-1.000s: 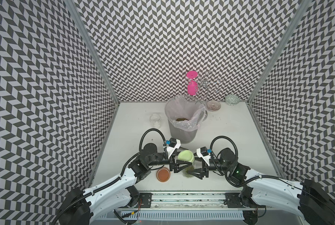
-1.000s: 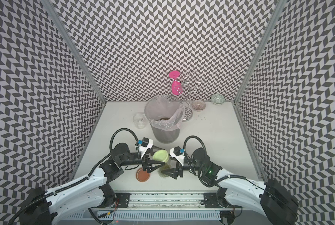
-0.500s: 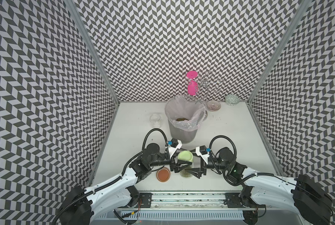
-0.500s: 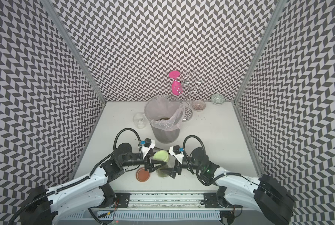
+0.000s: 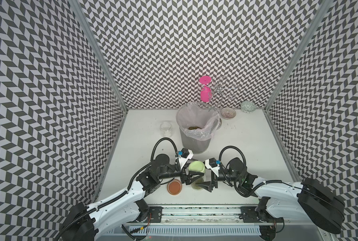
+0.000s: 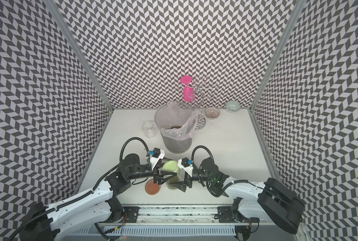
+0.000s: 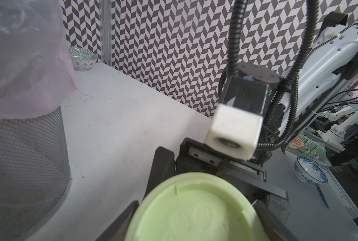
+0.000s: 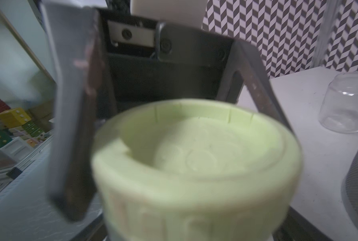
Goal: Empty moldy mung beans from jars
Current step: Unscrew the lid from the jar.
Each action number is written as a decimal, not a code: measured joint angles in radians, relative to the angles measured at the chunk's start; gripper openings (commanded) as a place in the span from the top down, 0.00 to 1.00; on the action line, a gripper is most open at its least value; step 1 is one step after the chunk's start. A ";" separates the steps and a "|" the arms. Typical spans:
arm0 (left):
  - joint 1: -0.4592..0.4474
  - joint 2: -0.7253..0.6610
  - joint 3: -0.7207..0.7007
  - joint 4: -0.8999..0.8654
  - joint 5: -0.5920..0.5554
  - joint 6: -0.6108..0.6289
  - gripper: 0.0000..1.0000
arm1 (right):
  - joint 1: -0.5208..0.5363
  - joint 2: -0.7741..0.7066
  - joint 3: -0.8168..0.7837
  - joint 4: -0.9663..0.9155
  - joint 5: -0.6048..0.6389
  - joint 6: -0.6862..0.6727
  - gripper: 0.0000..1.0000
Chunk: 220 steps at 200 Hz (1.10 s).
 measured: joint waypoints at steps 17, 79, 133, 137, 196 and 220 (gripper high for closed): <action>0.000 -0.014 0.000 -0.002 -0.002 -0.001 0.65 | 0.000 0.039 0.000 0.046 -0.025 0.005 0.01; 0.000 -0.035 0.000 0.015 -0.007 -0.023 0.70 | 0.001 0.070 0.000 0.206 -0.056 0.072 0.24; 0.000 -0.078 -0.034 0.062 -0.029 -0.032 0.74 | 0.019 0.075 0.000 0.246 -0.048 0.135 0.37; 0.000 -0.078 -0.035 0.065 -0.030 -0.034 0.74 | 0.021 0.075 0.000 0.246 -0.046 0.137 0.38; 0.000 -0.072 -0.033 0.019 -0.142 -0.068 0.86 | 0.074 0.068 0.010 0.170 0.119 0.131 0.50; -0.006 -0.063 -0.008 -0.042 -0.217 -0.128 0.86 | 0.108 0.053 -0.012 0.172 0.263 0.112 0.50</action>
